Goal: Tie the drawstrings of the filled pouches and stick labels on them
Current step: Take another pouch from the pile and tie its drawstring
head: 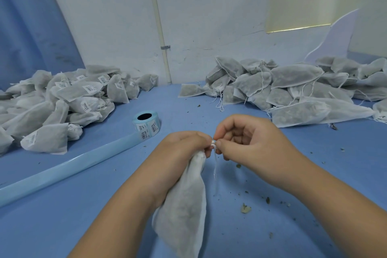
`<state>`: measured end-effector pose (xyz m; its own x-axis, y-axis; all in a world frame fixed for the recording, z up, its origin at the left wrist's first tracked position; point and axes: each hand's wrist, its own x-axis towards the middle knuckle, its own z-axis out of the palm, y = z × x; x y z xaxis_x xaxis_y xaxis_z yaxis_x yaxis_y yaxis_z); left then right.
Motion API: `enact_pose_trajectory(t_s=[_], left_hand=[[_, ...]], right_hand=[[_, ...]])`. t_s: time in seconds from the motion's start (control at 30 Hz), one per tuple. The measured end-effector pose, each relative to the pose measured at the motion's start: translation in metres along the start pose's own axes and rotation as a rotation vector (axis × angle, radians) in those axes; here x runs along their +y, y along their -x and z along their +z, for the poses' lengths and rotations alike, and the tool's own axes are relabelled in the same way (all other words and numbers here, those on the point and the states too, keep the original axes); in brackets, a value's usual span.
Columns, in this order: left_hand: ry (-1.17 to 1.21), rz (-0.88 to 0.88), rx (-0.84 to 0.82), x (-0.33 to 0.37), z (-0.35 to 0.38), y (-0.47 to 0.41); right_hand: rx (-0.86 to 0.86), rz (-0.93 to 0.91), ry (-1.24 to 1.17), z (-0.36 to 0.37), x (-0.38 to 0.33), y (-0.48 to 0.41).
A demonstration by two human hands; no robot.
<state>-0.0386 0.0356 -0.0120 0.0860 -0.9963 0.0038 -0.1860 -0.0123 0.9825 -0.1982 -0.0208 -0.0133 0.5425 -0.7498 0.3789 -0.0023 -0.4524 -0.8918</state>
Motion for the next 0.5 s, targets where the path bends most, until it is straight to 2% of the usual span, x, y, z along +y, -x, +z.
enact_pose_trajectory(t_s=[0.23,0.5], left_hand=[[0.065,0.025,-0.019,-0.0031,-0.0012,-0.0023],[0.186,-0.005,-0.132,-0.0080,-0.0037,-0.0078]], right_hand=[[0.012,0.011,-0.027,0.0003,-0.0021,-0.0001],[0.002,0.035,-0.065,0.0004,-0.0060,0.0009]])
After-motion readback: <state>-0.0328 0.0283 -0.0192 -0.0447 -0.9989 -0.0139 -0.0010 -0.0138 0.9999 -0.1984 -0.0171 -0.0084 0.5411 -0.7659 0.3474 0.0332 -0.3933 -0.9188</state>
